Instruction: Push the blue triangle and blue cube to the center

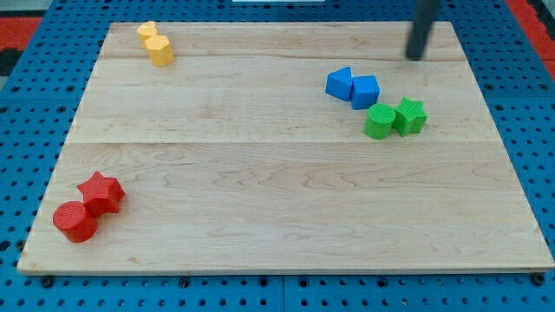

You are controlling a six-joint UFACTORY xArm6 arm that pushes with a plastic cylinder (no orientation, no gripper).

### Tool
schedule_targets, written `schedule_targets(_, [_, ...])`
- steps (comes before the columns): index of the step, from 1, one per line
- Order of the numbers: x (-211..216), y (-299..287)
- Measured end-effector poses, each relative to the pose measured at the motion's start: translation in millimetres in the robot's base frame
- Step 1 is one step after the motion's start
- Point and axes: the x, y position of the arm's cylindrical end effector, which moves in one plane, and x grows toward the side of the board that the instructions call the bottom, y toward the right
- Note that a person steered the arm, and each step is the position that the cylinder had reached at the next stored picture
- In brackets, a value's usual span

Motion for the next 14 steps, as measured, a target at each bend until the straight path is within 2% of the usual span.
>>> schedule_targets(1, [2.3,6.6])
schedule_targets(3, [71.5,-35.1])
schedule_targets(5, [69.5,-57.2])
schedule_targets(7, [64.5,-192.8])
schedule_targets(9, [64.5,-212.8])
schedule_targets(11, [64.5,-296.7])
schedule_targets(12, [64.5,-245.0])
schedule_targets(13, [64.5,-161.5])
schedule_targets(14, [64.7,-155.5])
